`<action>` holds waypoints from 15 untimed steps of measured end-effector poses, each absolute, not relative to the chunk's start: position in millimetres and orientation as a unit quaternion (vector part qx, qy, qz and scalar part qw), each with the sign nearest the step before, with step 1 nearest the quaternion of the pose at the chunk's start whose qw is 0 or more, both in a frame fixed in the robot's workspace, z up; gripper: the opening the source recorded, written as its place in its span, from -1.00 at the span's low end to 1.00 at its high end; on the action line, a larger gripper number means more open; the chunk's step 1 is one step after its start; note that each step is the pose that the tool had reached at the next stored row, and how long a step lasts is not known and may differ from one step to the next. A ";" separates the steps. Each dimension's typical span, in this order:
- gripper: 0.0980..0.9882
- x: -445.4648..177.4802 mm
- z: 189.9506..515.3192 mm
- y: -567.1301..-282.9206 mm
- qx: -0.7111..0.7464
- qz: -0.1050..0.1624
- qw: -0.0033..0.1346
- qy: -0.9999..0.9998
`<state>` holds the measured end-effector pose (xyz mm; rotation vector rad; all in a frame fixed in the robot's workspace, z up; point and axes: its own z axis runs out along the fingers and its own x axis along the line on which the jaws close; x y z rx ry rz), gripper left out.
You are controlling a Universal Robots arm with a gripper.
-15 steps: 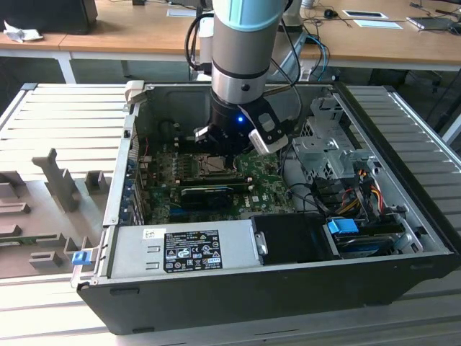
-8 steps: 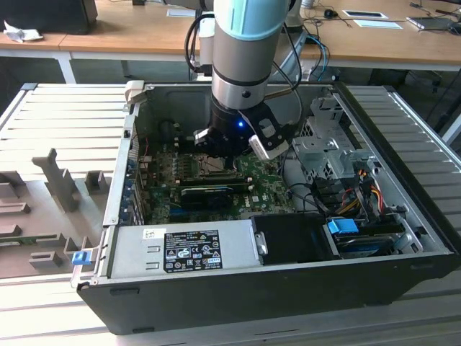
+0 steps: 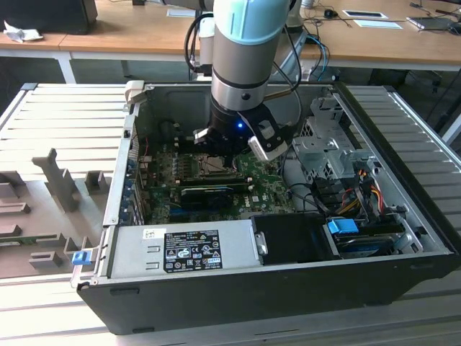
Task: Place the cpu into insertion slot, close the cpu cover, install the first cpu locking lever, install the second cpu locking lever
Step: 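Install the second cpu locking lever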
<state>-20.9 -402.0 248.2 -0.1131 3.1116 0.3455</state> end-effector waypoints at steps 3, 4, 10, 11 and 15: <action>-0.98 -21.1 246.9 -402.0 -0.036 0.112 0.000 0.993; -0.98 -21.2 246.6 -401.9 -0.035 0.113 -0.002 0.993; -0.98 -30.5 243.4 -401.8 -0.041 0.113 -0.004 0.993; -0.98 -30.5 243.2 -401.8 -0.043 0.113 -0.005 0.993; -0.98 -30.5 242.8 -401.8 -0.050 0.113 -0.005 0.992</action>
